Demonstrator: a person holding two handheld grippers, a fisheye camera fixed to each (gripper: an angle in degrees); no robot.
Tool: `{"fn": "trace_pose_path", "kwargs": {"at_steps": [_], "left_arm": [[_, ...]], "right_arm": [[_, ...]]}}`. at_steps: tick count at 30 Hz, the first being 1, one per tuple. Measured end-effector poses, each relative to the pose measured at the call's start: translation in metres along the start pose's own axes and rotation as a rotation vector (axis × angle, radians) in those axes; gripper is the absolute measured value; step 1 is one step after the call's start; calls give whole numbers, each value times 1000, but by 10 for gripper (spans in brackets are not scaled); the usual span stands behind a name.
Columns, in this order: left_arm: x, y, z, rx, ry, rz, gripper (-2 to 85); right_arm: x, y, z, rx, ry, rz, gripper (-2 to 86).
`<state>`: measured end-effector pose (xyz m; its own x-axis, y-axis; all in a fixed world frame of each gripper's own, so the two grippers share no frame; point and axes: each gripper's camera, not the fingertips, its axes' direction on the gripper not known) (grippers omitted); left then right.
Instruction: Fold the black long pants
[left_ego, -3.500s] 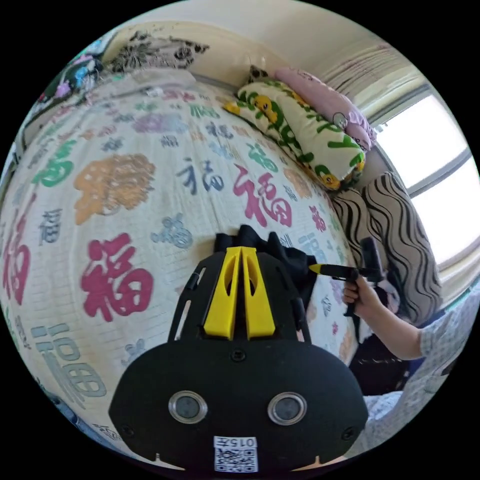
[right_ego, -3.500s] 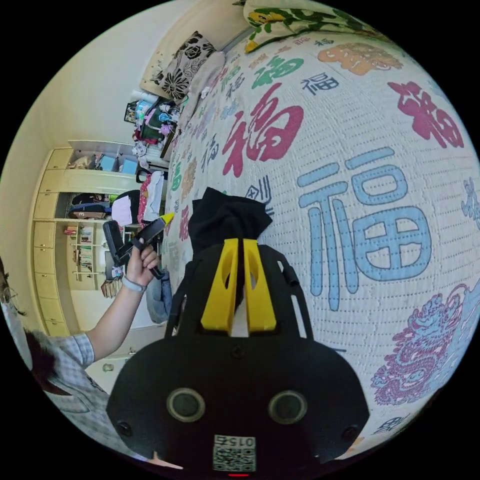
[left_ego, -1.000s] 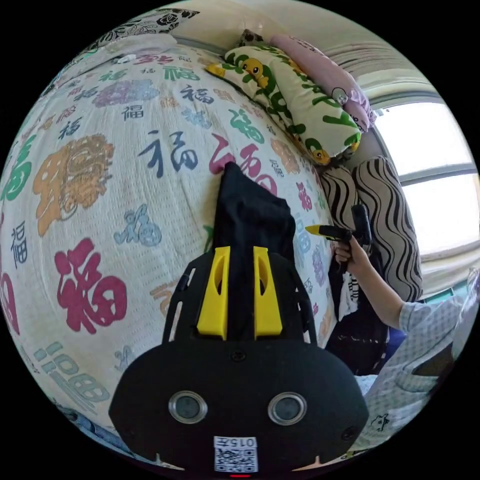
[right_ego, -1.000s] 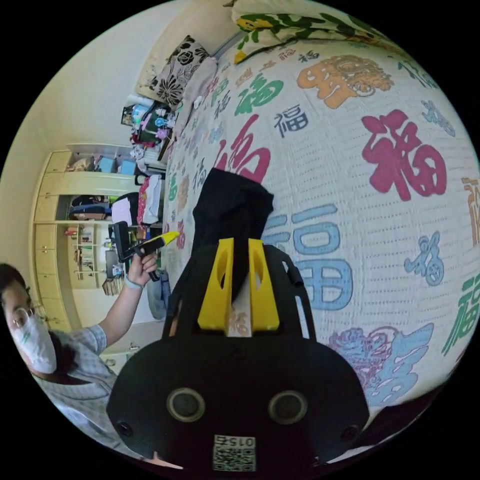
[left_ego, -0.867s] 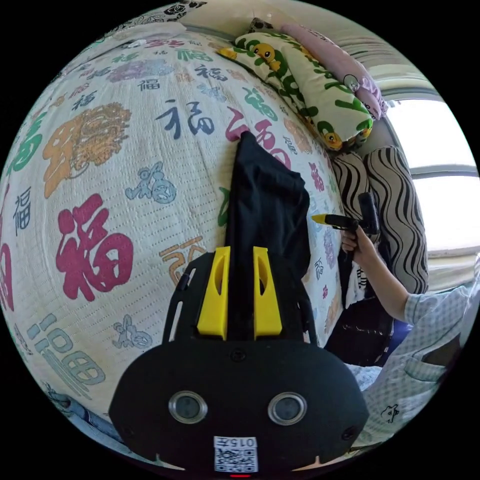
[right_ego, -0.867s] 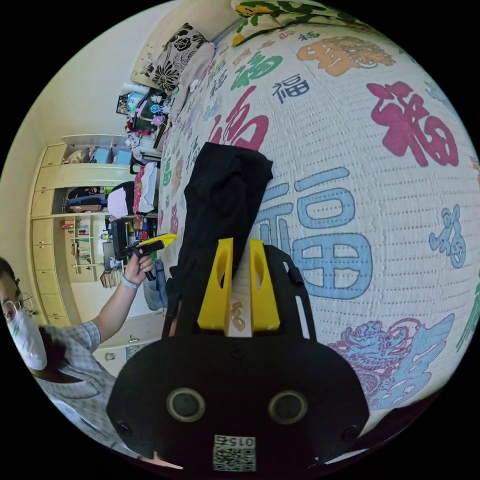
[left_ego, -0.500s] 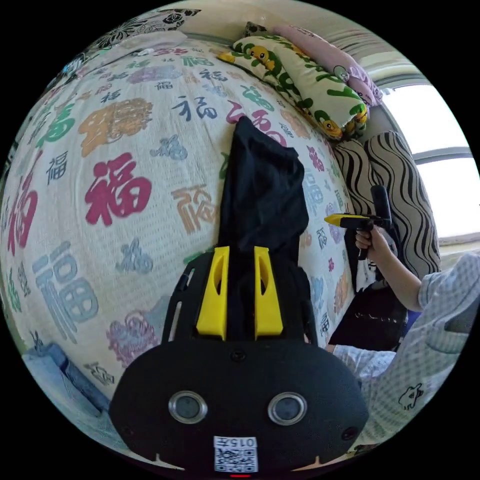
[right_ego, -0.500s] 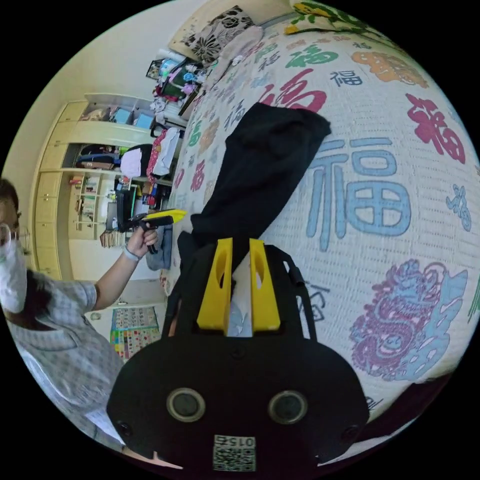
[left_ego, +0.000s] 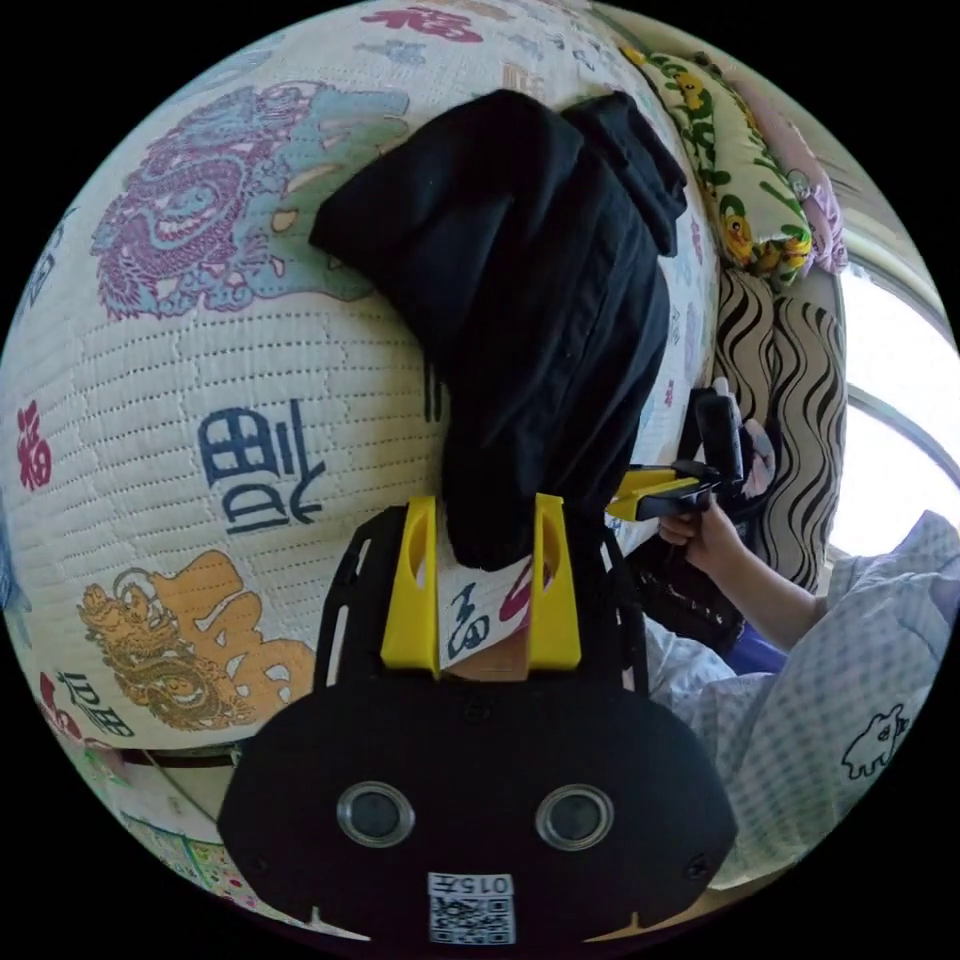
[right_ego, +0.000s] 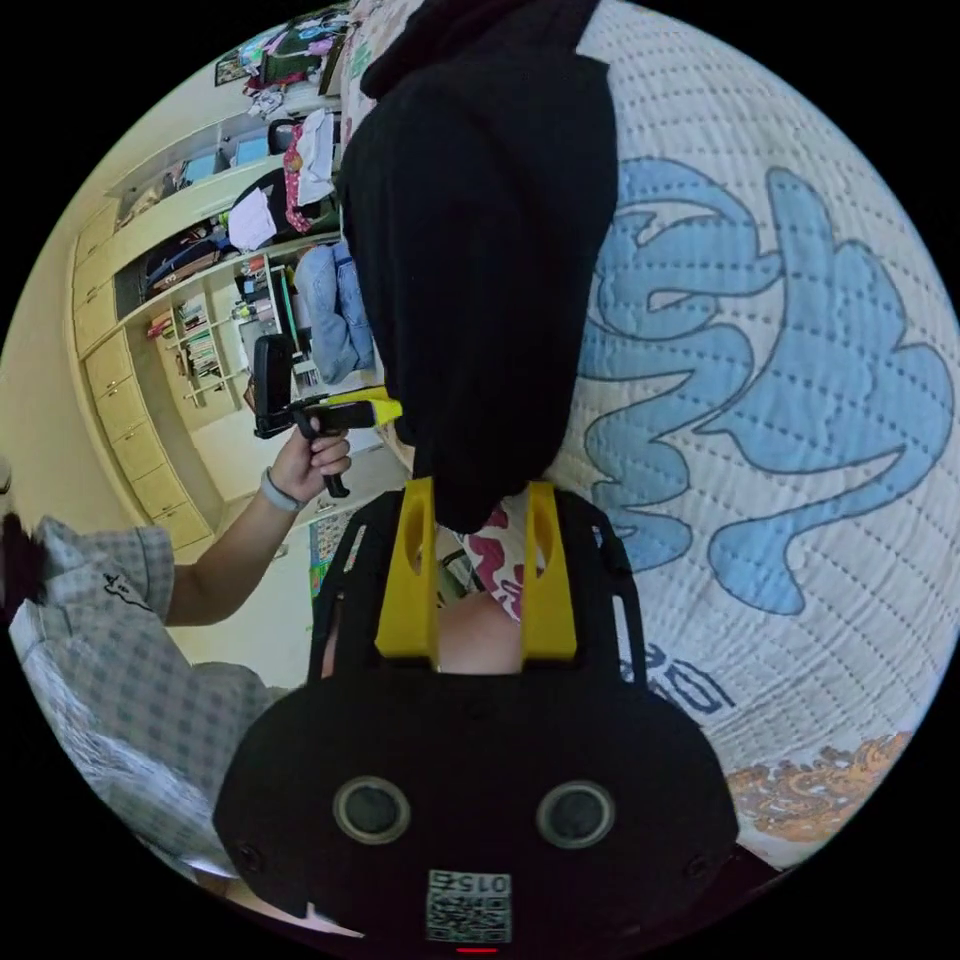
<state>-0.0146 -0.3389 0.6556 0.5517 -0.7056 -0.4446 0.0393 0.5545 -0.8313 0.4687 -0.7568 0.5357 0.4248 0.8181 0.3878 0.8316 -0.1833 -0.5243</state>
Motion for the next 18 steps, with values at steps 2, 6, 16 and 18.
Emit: {"fn": "trace_pose_path", "kwargs": {"at_steps": [2, 6, 16, 18], "left_arm": [[-8, 2, 14, -59, 51, -2, 117], [-31, 9, 15, -20, 152, -41, 76], [38, -63, -100, 233, 535, 316, 51], [52, -109, -108, 265, 552, 382, 51]], "right_arm": [[7, -5, 8, 4, -4, 11, 98], [28, -11, 8, 27, -65, 28, 64], [-13, -43, -125, 351, -377, -246, 53], [-12, -70, -173, 498, -323, -273, 54]]}}
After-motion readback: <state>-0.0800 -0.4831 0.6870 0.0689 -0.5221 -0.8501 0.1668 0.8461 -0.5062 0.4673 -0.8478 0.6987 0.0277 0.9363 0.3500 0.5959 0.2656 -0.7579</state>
